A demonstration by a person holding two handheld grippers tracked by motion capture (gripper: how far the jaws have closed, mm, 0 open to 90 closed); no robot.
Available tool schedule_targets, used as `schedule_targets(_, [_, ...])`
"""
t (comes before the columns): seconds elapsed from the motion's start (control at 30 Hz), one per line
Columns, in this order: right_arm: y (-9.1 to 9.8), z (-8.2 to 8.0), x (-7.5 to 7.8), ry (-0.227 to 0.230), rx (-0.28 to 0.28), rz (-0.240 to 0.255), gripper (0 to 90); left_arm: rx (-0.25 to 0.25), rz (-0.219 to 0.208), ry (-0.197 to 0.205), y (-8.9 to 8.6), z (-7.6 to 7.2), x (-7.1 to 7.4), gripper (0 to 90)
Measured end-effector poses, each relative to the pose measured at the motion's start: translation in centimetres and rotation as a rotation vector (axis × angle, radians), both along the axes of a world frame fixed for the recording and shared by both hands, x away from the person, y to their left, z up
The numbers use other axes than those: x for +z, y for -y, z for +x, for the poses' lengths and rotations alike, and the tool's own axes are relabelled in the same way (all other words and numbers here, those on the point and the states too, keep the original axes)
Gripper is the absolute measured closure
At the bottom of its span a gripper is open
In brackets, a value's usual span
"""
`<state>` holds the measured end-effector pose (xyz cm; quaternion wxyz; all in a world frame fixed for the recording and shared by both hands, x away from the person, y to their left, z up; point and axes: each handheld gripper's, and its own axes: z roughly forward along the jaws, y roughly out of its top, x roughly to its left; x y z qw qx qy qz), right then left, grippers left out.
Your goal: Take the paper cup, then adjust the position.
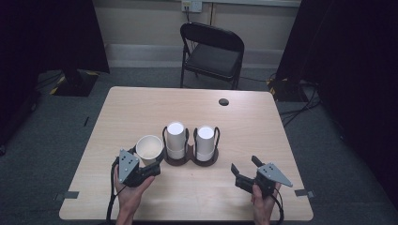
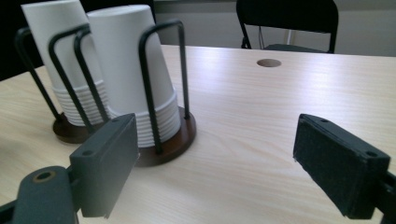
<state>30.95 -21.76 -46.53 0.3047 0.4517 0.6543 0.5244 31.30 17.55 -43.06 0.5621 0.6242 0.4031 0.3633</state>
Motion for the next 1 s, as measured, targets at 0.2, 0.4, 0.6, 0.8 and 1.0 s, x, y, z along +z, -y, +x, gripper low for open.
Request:
schedule_targets(0.2, [0.5, 0.2, -1.1, -0.002, -0.032, 0.002, 13.3, 0.034, -0.012, -0.008, -1.1, 0.8, 0.1, 22.1])
schedule_targets(0.4, [0.6, 0.4, -1.9, 0.002, -0.051, -0.016, 13.3, 0.084, -0.025, -0.011, -2.3, 2.1, 0.3, 22.0])
schedule_targets(0.6, [0.9, 0.4, -2.8, 0.006, -0.068, -0.014, 13.3, 0.126, -0.048, -0.019, -3.4, 3.4, 0.1, 22.0])
schedule_targets(0.8, [0.7, 0.5, -2.9, 0.017, -0.074, -0.03, 13.5, 0.158, -0.059, -0.034, -3.4, 4.6, -0.4, 21.9])
schedule_targets(1.0, [0.7, 0.5, -2.9, 0.017, -0.077, -0.025, 13.5, 0.146, -0.057, -0.061, -3.7, 6.0, -1.1, 21.9])
